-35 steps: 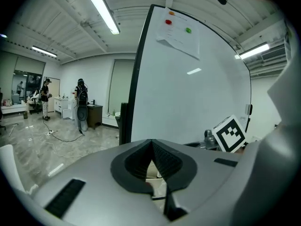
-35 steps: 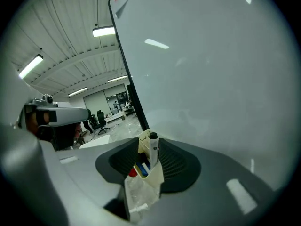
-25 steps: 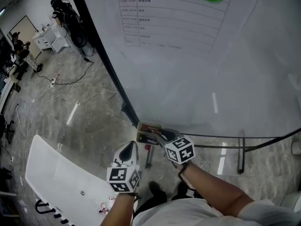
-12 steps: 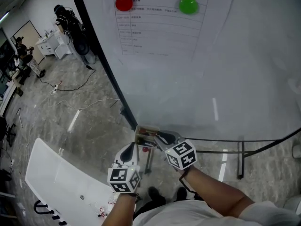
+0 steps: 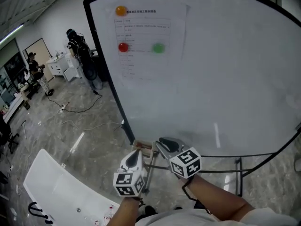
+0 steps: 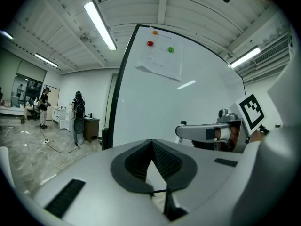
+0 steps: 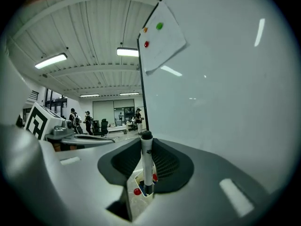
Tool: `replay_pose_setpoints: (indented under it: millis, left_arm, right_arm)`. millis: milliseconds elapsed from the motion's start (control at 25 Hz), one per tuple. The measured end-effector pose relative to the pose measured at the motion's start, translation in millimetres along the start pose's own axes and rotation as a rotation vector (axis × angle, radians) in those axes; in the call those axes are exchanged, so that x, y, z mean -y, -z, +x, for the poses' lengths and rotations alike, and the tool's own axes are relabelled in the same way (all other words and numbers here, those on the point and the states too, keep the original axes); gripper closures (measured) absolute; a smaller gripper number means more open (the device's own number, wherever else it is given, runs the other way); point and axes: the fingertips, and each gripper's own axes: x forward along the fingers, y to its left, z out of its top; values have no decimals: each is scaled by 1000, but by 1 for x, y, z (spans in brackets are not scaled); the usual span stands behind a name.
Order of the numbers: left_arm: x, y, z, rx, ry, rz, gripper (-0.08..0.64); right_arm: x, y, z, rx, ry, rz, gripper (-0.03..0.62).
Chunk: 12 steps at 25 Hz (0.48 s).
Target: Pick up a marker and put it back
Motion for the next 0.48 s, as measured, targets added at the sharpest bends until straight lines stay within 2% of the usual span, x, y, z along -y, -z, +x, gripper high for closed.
replay_pose_setpoints:
  millis: [200,480]
  left_arm:
    - [34,-26,-5,58,16,28,556]
    - [69,-39,-8,84,24,48,557]
  right_arm:
    - [-1,-36,-37,47,1,-39,518]
    - [-5,-60,-74,93,-6,-51,518]
